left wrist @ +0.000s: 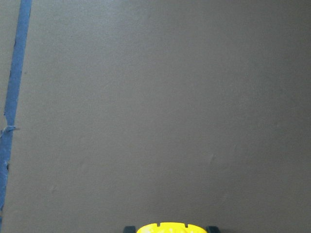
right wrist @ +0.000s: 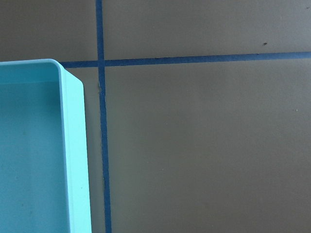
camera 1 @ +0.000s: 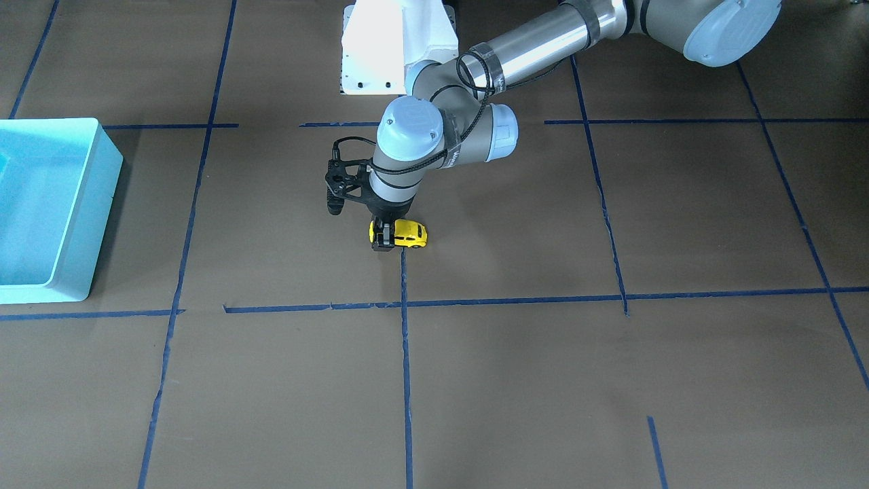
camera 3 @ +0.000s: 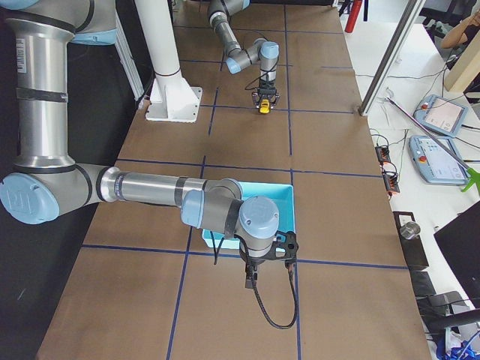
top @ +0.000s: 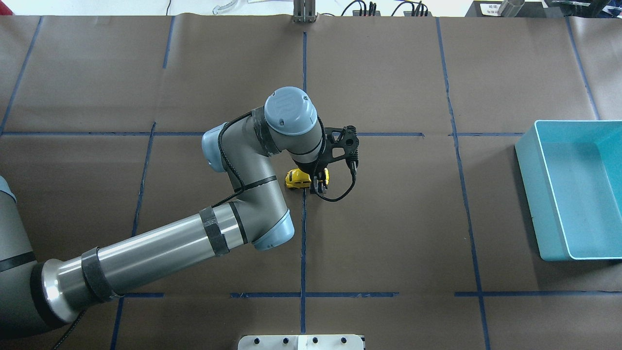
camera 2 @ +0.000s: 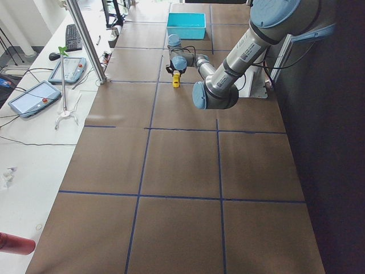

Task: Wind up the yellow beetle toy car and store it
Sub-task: 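Roll the pressed car backward along the table with the left gripper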

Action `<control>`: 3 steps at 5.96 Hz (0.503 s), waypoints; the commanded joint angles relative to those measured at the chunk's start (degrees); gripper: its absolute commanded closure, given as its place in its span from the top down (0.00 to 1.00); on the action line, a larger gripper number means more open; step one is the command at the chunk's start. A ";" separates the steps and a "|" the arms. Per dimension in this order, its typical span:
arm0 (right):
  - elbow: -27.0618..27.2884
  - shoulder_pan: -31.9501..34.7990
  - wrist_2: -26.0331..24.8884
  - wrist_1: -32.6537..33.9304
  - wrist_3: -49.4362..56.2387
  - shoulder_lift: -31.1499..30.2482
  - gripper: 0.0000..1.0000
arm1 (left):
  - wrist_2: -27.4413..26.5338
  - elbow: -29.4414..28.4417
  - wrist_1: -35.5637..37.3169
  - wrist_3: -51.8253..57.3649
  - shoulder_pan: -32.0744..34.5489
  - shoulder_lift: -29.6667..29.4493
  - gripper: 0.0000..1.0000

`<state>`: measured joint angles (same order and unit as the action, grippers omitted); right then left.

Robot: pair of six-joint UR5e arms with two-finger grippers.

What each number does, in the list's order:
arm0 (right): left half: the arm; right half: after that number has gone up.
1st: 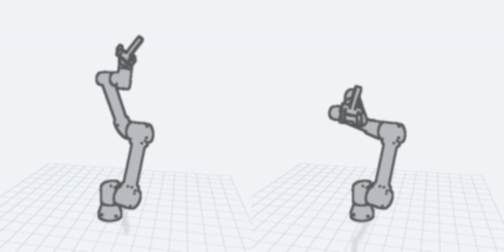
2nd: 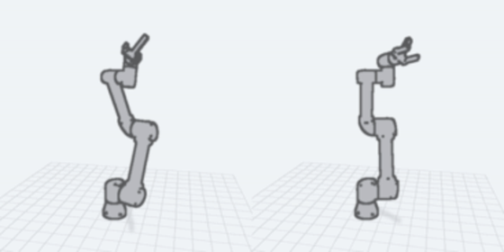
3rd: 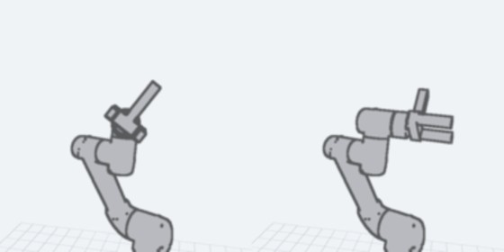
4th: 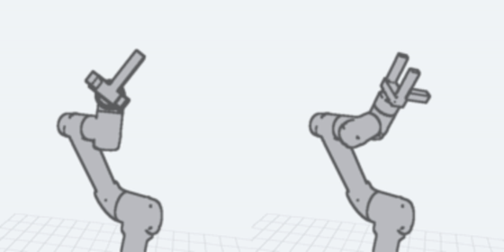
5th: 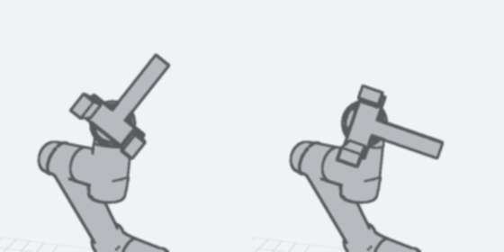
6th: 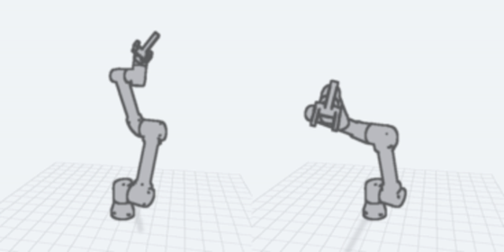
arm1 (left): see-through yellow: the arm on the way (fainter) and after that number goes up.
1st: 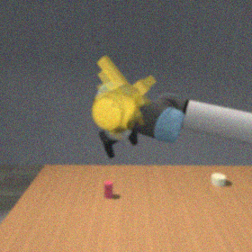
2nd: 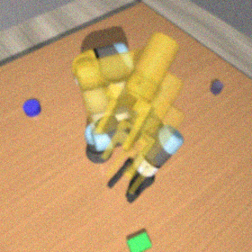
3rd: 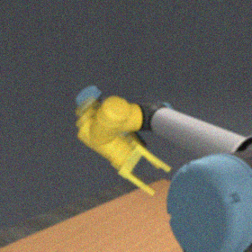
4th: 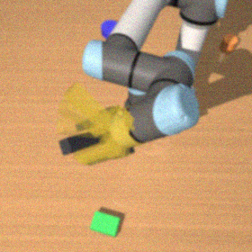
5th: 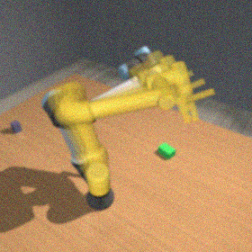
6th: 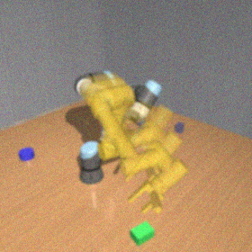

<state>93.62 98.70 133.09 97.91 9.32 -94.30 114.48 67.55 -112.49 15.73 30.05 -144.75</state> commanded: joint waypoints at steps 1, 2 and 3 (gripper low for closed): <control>0.08 0.00 0.24 0.00 0.00 0.00 1.00 | 0.13 2.31 -0.88 0.00 0.10 2.70 0.04; -0.01 0.00 0.24 0.00 0.00 0.00 1.00 | 0.13 3.54 -0.89 0.09 0.10 4.02 0.04; -0.01 0.00 0.24 0.00 0.00 0.00 1.00 | 0.13 5.03 -1.23 0.09 0.10 5.60 0.04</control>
<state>93.63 98.70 133.32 97.91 9.32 -94.31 114.61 71.23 -113.45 15.80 30.14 -140.59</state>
